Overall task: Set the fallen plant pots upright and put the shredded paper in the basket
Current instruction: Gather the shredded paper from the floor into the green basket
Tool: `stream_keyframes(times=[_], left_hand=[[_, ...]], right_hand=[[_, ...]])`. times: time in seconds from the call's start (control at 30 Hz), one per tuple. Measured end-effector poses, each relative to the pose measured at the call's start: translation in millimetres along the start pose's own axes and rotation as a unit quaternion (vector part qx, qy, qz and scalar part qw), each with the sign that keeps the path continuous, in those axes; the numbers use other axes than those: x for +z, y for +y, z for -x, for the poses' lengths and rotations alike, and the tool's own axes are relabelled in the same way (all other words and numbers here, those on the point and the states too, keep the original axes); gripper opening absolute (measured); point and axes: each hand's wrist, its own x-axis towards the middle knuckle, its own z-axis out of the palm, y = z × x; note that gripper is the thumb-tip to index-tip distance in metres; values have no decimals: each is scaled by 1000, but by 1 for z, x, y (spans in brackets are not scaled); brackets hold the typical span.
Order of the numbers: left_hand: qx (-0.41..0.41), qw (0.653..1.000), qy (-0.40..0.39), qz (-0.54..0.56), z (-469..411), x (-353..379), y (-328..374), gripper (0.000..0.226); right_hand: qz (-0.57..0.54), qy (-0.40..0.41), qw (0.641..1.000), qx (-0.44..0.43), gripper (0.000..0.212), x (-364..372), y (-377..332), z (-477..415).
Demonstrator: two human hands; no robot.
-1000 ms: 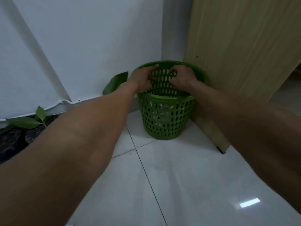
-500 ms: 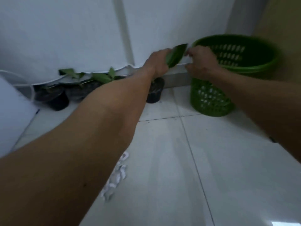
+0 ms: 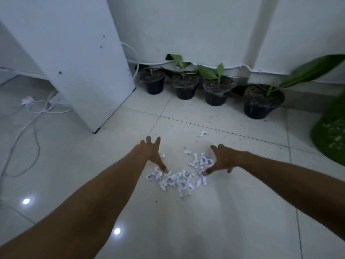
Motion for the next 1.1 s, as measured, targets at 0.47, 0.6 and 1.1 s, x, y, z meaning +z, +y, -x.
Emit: stream_keyframes(times=[0.47, 0.6, 1.1], left_hand=[[166, 974, 69, 136, -1, 97, -46, 156], [158, 962, 115, 193, 3, 109, -36, 152], [129, 969, 97, 186, -43, 60, -25, 87]], right_hand=[[103, 61, 980, -158, 159, 83, -73, -16], [65, 81, 983, -149, 155, 89, -96, -25], [78, 75, 981, -162, 75, 39, -153, -83]])
